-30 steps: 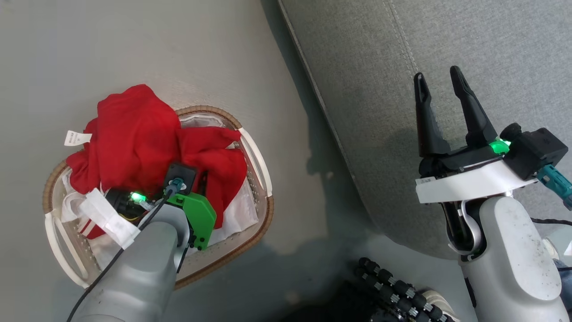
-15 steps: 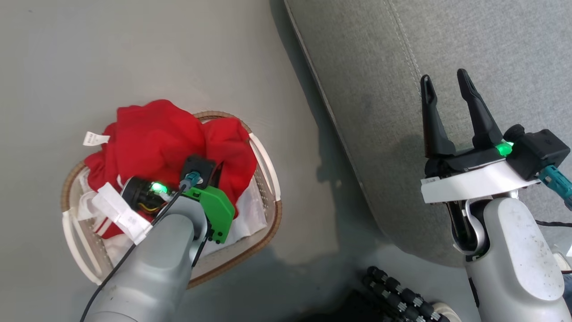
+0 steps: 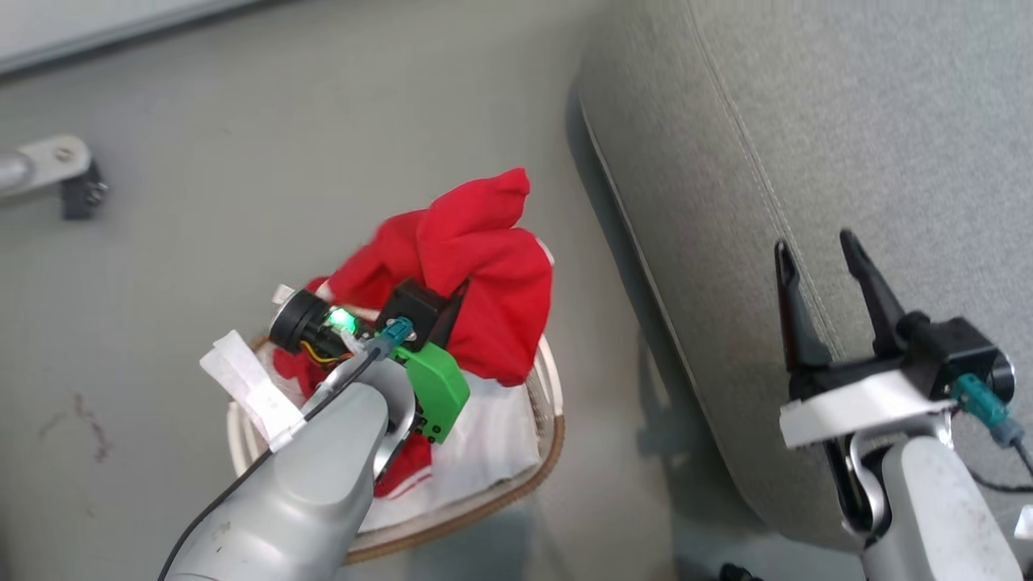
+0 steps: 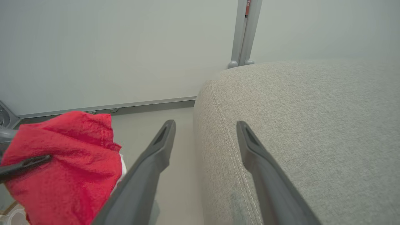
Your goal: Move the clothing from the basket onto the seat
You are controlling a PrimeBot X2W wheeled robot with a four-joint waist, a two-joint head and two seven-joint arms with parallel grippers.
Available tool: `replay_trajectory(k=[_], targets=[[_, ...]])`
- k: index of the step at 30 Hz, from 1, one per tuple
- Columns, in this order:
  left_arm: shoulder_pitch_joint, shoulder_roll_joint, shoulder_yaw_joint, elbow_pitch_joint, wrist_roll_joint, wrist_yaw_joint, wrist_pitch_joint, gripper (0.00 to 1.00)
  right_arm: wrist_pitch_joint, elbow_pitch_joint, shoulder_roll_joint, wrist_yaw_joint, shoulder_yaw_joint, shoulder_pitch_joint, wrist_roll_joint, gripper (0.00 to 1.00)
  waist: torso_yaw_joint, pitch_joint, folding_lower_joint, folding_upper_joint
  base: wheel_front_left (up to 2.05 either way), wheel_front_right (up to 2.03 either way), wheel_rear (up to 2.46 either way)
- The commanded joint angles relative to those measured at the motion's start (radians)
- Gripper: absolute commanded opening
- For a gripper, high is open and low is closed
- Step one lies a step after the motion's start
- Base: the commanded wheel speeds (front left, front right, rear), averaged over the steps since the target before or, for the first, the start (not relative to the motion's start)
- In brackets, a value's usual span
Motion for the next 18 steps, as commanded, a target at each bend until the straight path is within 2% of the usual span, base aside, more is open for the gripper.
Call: replay_trajectory(k=[1, 7, 14, 18], targets=[[0.014, 0.009, -0.008, -0.021, 0.008, -0.004, -0.001, 0.00, -0.002, 0.008, -0.005, -0.001, -0.005, 0.033, -0.012, 1.00, 0.107, -0.156, 0.0000, 0.0000, 0.00, 0.00, 0.00], [-0.020, 0.042, -0.053, -0.114, 0.031, -0.008, -0.001, 0.00, -0.002, 0.029, -0.005, -0.001, 0.007, 0.112, -0.047, 1.00, 0.150, -0.294, 0.0000, 0.0000, 0.00, 0.00, 0.00], [-0.088, 0.090, -0.155, -0.211, -0.028, -0.008, -0.001, 0.00, -0.002, 0.041, -0.005, -0.001, 0.039, 0.187, -0.064, 1.00, 0.172, -0.429, 0.0000, 0.0000, 0.00, 0.00, 0.00], [-0.156, 0.113, -0.210, -0.257, -0.065, -0.008, -0.001, 0.00, -0.002, 0.040, -0.005, -0.001, 0.064, 0.208, -0.070, 1.00, 0.179, -0.469, 0.0000, 0.0000, 0.00, 0.00, 0.00]])
